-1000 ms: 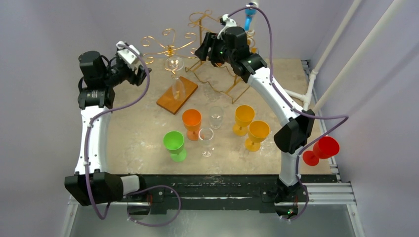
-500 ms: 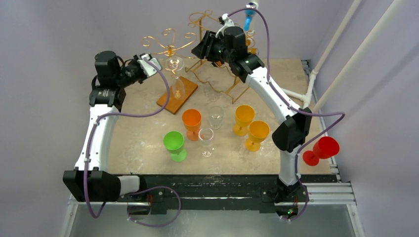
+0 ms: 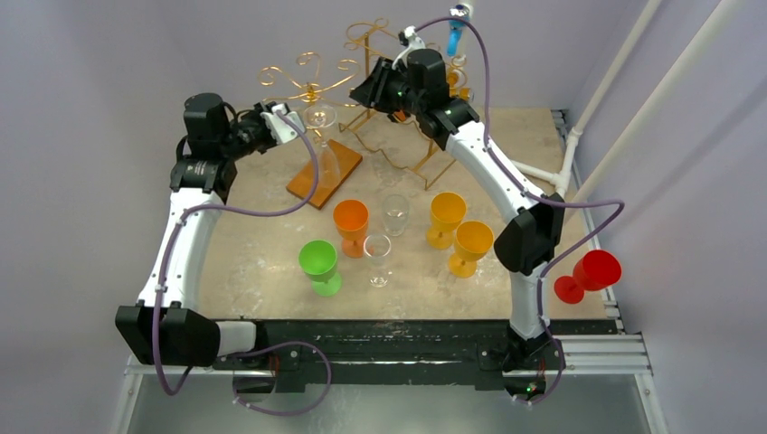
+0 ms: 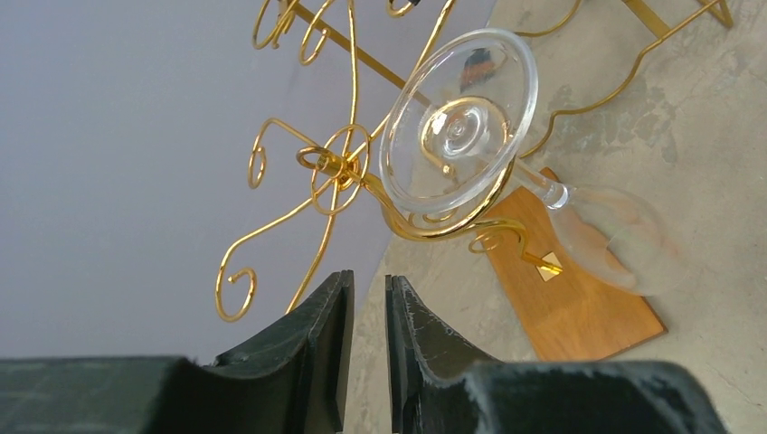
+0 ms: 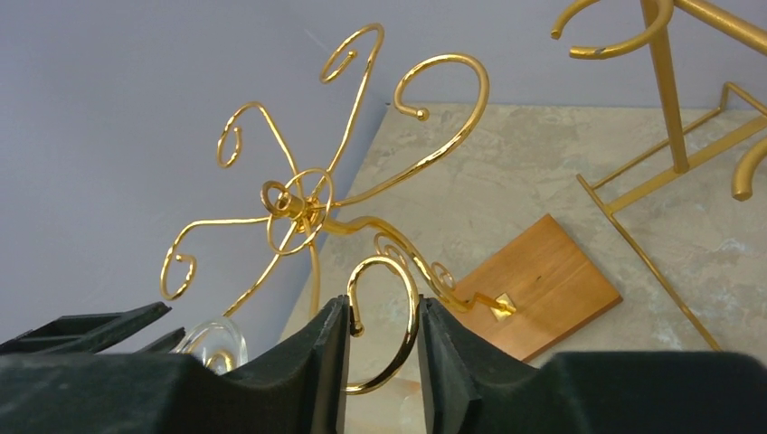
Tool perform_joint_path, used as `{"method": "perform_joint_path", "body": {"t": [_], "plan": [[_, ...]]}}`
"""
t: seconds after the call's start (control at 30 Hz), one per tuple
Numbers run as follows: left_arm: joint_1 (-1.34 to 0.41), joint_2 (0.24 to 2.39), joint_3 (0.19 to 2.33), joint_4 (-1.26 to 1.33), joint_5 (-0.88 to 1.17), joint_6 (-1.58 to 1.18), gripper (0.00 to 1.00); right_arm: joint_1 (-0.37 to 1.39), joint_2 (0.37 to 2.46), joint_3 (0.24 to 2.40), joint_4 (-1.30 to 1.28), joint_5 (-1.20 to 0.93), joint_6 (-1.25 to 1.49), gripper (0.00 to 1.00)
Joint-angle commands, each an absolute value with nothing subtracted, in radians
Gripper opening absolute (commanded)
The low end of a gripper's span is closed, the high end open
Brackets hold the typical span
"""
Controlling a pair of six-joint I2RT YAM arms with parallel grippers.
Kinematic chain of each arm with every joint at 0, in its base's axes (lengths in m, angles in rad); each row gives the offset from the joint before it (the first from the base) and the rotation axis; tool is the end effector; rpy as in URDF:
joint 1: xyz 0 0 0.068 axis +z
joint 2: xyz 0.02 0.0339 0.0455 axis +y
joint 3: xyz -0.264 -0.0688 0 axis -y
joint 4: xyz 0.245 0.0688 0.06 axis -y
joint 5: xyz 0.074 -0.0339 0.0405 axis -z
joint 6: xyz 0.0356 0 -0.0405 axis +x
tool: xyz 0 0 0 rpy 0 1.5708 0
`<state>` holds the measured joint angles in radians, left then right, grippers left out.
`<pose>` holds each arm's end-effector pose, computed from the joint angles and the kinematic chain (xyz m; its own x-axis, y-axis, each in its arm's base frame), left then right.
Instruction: Place the wine glass upside down on the wine glass rack
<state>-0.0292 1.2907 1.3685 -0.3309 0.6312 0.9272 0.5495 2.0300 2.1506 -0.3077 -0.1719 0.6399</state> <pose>0.2853 -0.0294 0.4203 0.3255 0.6366 -0.6992 0.5571 0.4684 0.6858 0.4063 0.2560 0.4189 -0.5201 0.3714 -0.7692 -0.4330 0.6616 0.6122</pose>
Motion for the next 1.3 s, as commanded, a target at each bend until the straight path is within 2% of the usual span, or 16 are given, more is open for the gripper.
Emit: {"method": "perform_joint_path", "body": {"t": [0.0,0.1,0.17,0.27,0.53,0.83,1.07,1.17,1.27], "plan": [[-0.038,1.293,1.369,-0.322,0.608,0.973,0.21,0.539,2.011,2.14,-0.228,-0.186,0.664,0.31],[-0.042,1.3,1.364,-0.306,0.575,0.99,0.16,0.538,2.004,2.109,-0.202,-0.207,0.683,0.15],[-0.041,1.308,1.364,-0.28,0.547,0.983,0.11,0.538,2.0,2.094,-0.193,-0.221,0.693,0.07],[-0.041,1.322,1.377,-0.261,0.525,0.97,0.09,0.539,1.981,2.058,-0.174,-0.217,0.706,0.0],[-0.041,1.353,1.396,-0.274,0.472,0.982,0.07,0.552,1.933,1.976,-0.15,-0.219,0.727,0.03],[-0.042,1.37,1.396,-0.255,0.455,0.969,0.04,0.606,1.93,2.059,-0.217,-0.166,0.723,0.08],[-0.041,1.413,1.428,-0.233,0.436,0.942,0.03,0.633,1.885,1.977,-0.2,-0.085,0.784,0.08],[-0.041,1.419,1.465,-0.246,0.439,0.907,0.1,0.634,1.898,1.991,-0.224,-0.067,0.812,0.09],[-0.041,1.416,1.522,-0.302,0.445,0.888,0.29,0.632,1.923,2.021,-0.243,-0.077,0.818,0.09]]}}
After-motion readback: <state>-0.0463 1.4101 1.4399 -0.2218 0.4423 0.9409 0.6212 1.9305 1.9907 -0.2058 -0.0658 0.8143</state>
